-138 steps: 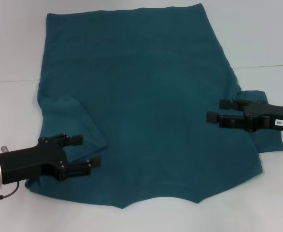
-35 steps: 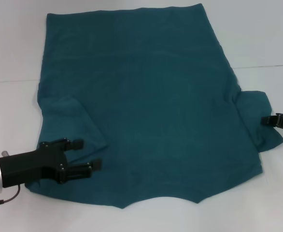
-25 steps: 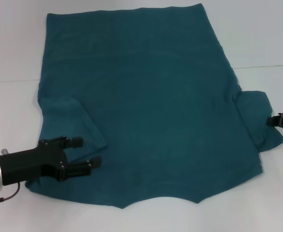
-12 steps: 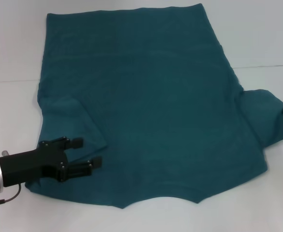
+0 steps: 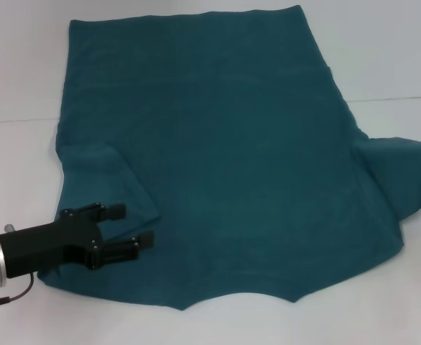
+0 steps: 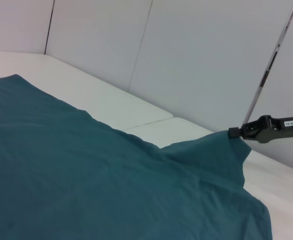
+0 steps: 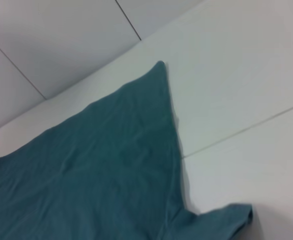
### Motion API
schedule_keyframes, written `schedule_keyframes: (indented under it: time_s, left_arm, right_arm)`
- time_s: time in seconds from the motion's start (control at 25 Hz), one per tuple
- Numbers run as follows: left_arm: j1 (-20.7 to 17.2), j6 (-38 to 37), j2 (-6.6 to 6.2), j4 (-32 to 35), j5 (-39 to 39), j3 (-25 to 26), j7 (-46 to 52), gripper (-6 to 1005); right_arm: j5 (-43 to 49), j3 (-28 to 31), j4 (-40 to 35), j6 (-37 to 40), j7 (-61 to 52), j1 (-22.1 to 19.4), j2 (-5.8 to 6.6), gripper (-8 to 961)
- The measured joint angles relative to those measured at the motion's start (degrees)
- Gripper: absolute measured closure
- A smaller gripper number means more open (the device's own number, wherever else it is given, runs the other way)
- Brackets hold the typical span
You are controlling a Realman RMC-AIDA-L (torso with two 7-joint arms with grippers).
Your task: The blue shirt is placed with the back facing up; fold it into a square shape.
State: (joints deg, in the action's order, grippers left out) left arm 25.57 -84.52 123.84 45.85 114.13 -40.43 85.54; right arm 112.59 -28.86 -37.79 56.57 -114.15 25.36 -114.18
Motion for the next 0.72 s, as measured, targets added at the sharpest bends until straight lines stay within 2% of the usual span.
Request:
schedule_keyframes:
  time_s: [0.36, 0.72]
  left_arm:
    - [0.00, 0.09, 0.00, -0.61, 0.00, 0.00, 0.20, 124]
    - [0.00, -0.32, 0.00, -0.75, -0.09, 0.00, 0.30, 124]
  right_arm:
    - [0.10, 0.61, -1.60, 3.76, -0.63, 0.53, 1.99, 945]
    - [0.17, 0.22, -4.07, 4.39, -2.07, 1.39, 2.06, 944]
